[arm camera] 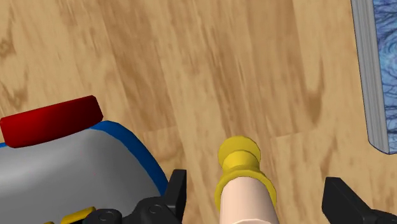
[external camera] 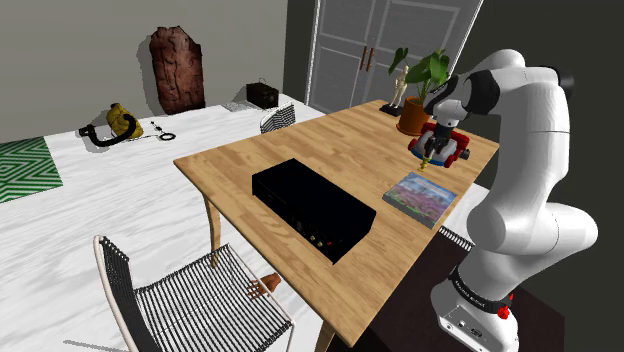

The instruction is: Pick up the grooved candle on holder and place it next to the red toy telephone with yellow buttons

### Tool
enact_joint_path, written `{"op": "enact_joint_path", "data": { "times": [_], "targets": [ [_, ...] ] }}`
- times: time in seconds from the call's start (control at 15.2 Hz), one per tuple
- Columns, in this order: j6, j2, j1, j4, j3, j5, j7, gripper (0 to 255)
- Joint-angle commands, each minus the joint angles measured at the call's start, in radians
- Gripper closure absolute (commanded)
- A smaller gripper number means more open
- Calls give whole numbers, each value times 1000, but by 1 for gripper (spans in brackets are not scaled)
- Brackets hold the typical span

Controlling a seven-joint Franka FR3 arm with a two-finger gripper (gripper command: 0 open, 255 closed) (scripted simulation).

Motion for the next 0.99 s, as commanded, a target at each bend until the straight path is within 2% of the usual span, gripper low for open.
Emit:
{"op": "enact_joint_path", "data": {
  "times": [0.0,0.13,0.4,0.92],
  "targets": [
    [0,0,0,0,0,0,0,0],
    [0,0,0,0,0,0,0,0],
    [-93,-62,12,34,-18,-27,16,0],
    [-93,-63,12,33,-18,-27,16,0]
  ]
}}
